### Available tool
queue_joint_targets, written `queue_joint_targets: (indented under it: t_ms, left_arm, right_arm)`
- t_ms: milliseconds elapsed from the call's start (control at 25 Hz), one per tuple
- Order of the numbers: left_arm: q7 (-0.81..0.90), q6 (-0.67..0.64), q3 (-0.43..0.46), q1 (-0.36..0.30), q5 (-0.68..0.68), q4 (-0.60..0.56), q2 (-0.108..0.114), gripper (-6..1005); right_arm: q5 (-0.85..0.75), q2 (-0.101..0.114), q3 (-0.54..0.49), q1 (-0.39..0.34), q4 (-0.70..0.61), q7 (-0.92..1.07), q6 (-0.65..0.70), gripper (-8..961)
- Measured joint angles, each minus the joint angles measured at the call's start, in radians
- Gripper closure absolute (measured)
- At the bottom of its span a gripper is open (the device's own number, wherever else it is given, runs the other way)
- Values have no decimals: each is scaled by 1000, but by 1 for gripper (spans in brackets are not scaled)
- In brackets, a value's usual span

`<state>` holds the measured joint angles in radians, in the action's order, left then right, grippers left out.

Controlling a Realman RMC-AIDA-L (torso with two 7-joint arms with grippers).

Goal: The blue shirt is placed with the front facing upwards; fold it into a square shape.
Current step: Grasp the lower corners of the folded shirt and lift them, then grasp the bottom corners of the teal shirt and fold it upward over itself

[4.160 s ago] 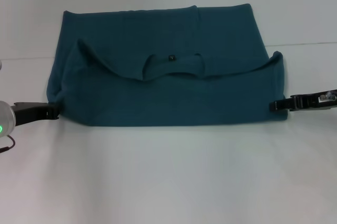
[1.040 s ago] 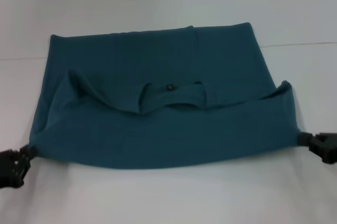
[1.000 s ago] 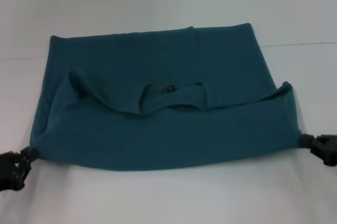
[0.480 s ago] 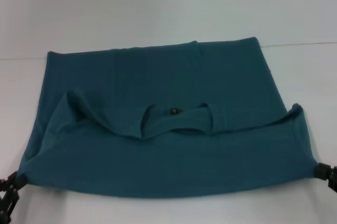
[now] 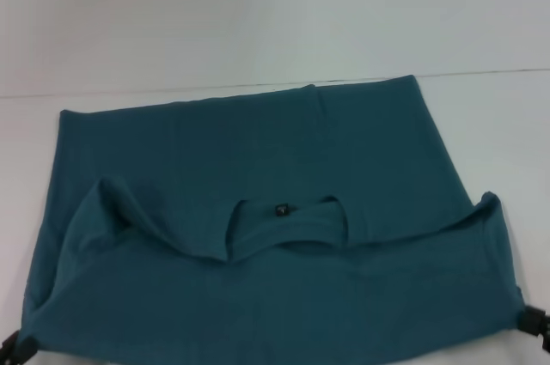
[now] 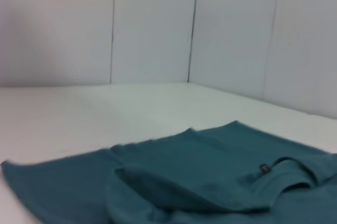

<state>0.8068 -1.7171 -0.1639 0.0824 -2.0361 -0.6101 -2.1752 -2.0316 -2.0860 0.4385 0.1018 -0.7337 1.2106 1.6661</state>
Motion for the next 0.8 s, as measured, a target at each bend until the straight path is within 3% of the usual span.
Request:
queue_joint_targets:
  t_ms: [200, 480, 800]
  left_arm:
    - [-27, -111, 68, -17, -107, -3, 0, 944]
    - [-36, -143, 98, -39, -163, -5, 0, 945]
    - [-47, -163, 95, -28, -238, -5, 0, 944]
  right_arm:
    - [-17, -2, -28, -45, 20, -91, 64, 926]
    - [-23, 2, -95, -103, 15, -136, 142, 926]
    - [-77, 2, -144, -77, 33, -143, 122, 926]
